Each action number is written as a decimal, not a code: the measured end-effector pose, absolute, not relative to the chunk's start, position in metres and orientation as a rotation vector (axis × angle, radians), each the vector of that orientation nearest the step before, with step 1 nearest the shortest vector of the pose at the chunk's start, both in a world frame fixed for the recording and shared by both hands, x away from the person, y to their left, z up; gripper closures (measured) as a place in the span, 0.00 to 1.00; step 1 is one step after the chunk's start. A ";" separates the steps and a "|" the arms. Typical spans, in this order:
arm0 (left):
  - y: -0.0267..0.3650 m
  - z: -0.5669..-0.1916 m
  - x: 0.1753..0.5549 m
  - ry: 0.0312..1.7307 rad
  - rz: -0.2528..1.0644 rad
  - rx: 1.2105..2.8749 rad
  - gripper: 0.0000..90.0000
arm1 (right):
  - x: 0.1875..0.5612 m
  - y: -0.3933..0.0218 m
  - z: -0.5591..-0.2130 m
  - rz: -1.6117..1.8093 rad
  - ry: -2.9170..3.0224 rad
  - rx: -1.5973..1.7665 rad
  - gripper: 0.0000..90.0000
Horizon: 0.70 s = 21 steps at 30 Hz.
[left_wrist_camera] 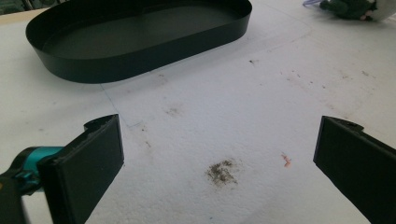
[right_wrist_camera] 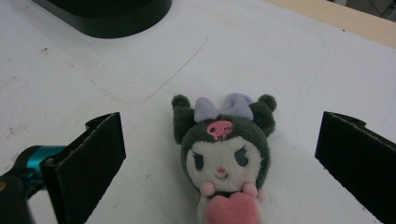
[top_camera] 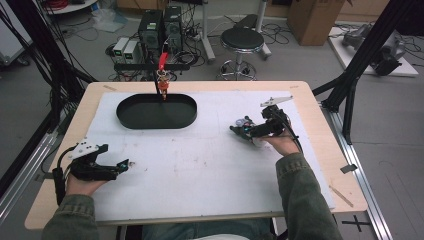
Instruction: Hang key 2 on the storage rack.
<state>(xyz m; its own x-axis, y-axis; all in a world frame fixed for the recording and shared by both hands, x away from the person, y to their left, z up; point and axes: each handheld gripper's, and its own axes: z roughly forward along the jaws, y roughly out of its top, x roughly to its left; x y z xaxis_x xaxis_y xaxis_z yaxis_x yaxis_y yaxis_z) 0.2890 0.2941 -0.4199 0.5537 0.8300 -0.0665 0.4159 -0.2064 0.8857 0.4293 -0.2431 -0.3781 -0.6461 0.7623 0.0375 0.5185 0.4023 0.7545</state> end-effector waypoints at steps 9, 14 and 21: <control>0.294 -0.420 0.289 1.025 0.538 1.825 0.02 | 0.433 -0.243 -0.384 1.058 2.379 1.112 0.01; 0.294 -0.420 0.289 1.025 0.539 1.826 0.02 | 0.436 -0.241 -0.389 1.013 2.407 1.112 0.01; 0.294 -0.420 0.289 1.023 0.539 1.827 0.02 | 0.440 -0.236 -0.397 0.953 2.448 1.106 0.01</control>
<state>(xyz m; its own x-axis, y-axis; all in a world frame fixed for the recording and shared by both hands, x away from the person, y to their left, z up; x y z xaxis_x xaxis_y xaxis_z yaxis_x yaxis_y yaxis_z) 0.2890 0.2940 -0.4199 0.5543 0.8298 -0.0646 0.4157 -0.2088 0.8852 0.4402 -0.2358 -0.3969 -0.6631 0.7485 0.0073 0.5564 0.4864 0.6737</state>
